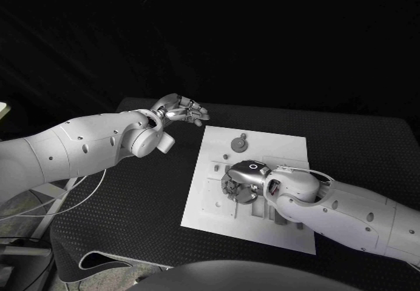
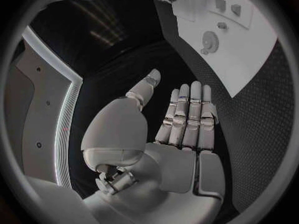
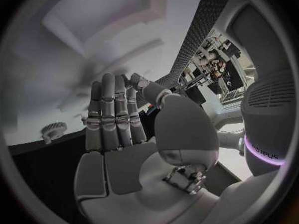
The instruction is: Assemble the parts on the task board
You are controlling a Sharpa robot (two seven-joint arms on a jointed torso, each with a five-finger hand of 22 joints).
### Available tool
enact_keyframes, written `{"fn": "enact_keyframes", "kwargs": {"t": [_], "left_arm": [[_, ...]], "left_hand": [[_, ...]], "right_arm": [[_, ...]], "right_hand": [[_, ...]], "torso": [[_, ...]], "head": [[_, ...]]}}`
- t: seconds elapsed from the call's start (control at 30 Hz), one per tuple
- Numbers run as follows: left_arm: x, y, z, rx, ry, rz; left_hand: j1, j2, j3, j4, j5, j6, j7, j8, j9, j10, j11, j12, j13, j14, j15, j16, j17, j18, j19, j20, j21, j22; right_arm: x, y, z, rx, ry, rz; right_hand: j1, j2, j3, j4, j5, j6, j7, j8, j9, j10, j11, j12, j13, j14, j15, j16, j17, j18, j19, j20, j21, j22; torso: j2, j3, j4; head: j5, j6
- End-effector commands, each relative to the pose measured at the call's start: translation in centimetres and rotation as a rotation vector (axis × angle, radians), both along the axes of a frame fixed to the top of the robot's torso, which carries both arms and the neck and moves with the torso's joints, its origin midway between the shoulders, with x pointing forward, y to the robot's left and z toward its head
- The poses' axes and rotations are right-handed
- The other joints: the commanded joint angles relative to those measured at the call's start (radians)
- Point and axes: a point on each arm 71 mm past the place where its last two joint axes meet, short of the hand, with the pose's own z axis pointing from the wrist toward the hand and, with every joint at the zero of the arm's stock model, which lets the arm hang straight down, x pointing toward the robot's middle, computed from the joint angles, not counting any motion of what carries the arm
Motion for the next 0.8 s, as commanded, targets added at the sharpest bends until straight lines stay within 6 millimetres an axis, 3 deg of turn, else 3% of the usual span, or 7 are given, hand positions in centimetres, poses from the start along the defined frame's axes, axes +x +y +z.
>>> {"fn": "enact_keyframes", "kwargs": {"t": [0.03,0.23,0.33,0.53,0.67,0.8], "left_arm": [[0.0,-0.2,0.1,-0.01,0.002,-0.012],[0.0,-0.3,0.1,-0.01,0.005,-0.015],[0.0,-0.2,0.1,-0.009,0.005,-0.013],[0.0,-0.1,0.1,-0.007,0.007,-0.009],[0.0,0.0,0.1,-0.006,0.007,-0.006],[0.1,0.2,0.1,-0.005,0.006,-0.002]], "left_hand": [[0.006,0.001,-0.005,0.0,-0.004,-0.005,0.0,0.002,-0.002,-0.006,0.002,0.003,-0.002,0.007,0.003,-0.004,0.001,0.003,0.009,0.0,0.001,-0.001],[0.005,0.0,-0.005,0.0,-0.004,-0.006,0.0,0.001,-0.002,-0.007,0.002,0.003,-0.002,0.007,0.004,-0.005,0.002,0.003,0.009,0.0,0.001,-0.002],[0.005,0.0,-0.006,0.0,-0.005,-0.006,0.0,0.001,-0.002,-0.008,0.003,0.002,-0.003,0.006,0.004,-0.006,0.002,0.003,0.009,0.0,0.001,-0.002],[0.004,0.0,-0.007,0.0,-0.005,-0.007,0.001,0.001,-0.003,-0.009,0.003,0.002,-0.003,0.006,0.004,-0.007,0.003,0.002,0.008,0.0,0.001,-0.003],[0.005,0.001,-0.007,0.0,-0.005,-0.006,0.0,0.001,-0.003,-0.01,0.004,0.001,-0.004,0.006,0.004,-0.008,0.004,0.002,0.008,0.0,0.001,-0.004],[0.005,0.001,-0.007,0.0,-0.005,-0.006,0.0,0.001,-0.003,-0.012,0.004,0.001,-0.005,0.006,0.004,-0.009,0.005,0.002,0.008,0.0,0.001,-0.005]], "right_arm": [[-0.3,-0.4,-1.2,-0.065,0.027,-0.009],[-0.2,-0.6,-1.0,-0.022,0.031,-0.028],[-0.1,-0.8,-0.9,-0.006,0.029,-0.031],[-0.3,-0.9,-0.6,0.017,0.02,-0.026],[-0.5,-1.1,-0.3,0.036,0.005,-0.028],[-0.8,-1.4,0.0,0.038,-0.01,-0.031]], "right_hand": [[-0.002,0.012,-0.005,0.0,0.002,-0.005,0.003,-0.002,0.002,-0.009,0.004,-0.008,0.001,-0.011,0.001,-0.005,0.001,0.005,-0.007,0.004,-0.007,0.001],[-0.013,0.002,-0.01,0.002,0.002,-0.045,0.019,-0.026,-0.001,-0.033,0.018,-0.026,-0.001,-0.034,0.012,-0.021,0.001,0.0,-0.026,0.009,-0.018,0.007],[-0.028,-0.016,-0.022,0.003,0.002,-0.095,0.04,-0.055,-0.01,-0.04,0.023,-0.032,0.0,-0.043,0.018,-0.025,0.004,-0.002,-0.033,0.011,-0.019,0.015],[-0.07,-0.062,-0.064,0.003,0.002,-0.142,0.062,-0.082,-0.02,-0.072,0.039,-0.054,-0.005,-0.074,0.031,-0.038,0.006,-0.009,-0.059,0.014,-0.025,0.031],[-0.075,-0.079,-0.108,0.002,0.002,-0.157,0.064,-0.09,-0.024,-0.12,0.061,-0.083,-0.014,-0.124,0.054,-0.06,0.007,-0.021,-0.112,0.018,-0.044,0.043],[-0.074,-0.084,-0.121,0.003,0.002,-0.16,0.065,-0.091,-0.026,-0.132,0.067,-0.09,-0.015,-0.139,0.061,-0.064,0.01,-0.025,-0.128,0.021,-0.05,0.05]], "torso": [[0.0,0.001,-0.0014],[0.0,0.0011,-0.0016],[0.0,0.0015,-0.0007],[0.0,0.0017,-0.0008],[-0.001,0.0013,-0.0016],[0.0,0.0015,-0.0023]], "head": [[0.001,0.001],[-0.002,0.003],[-0.003,0.003],[-0.005,0.004],[-0.006,0.005],[-0.008,0.009]]}}
